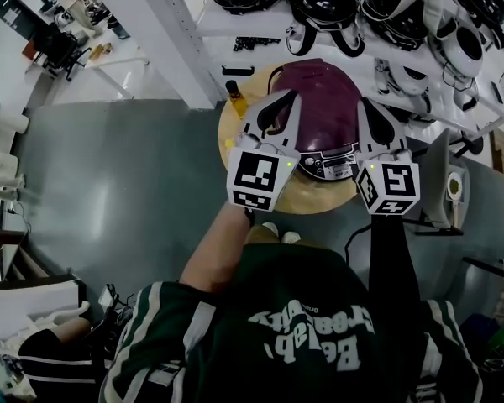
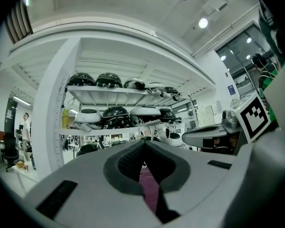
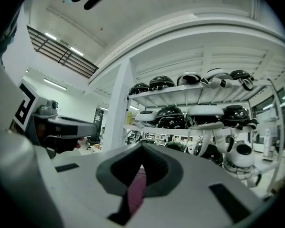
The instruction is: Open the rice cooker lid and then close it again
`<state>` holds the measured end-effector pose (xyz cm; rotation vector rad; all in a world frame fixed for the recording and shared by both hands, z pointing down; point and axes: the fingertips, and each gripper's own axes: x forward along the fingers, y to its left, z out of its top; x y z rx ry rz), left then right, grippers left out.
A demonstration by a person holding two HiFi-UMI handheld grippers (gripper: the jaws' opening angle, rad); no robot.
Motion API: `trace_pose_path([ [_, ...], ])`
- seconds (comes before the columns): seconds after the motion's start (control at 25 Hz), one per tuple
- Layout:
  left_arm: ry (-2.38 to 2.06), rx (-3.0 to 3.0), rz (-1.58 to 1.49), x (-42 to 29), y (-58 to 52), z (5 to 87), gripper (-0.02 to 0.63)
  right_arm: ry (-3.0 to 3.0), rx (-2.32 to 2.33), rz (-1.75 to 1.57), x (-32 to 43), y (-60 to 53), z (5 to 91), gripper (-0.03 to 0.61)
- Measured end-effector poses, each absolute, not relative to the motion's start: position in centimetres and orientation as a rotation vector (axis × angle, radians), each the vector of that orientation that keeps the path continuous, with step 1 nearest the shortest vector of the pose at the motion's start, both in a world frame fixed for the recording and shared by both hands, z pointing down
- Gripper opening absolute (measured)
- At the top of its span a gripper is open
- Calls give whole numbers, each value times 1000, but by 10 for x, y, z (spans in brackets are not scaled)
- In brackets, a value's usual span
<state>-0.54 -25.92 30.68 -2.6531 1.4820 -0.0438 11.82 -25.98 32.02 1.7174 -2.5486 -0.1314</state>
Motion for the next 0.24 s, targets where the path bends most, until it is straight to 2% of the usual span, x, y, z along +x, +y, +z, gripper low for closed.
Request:
trace_pose_path([
  [0.24, 1515, -2614, -51, -5, -258, 306, -2, -2547, 1707, -129, 122, -258, 322, 3],
])
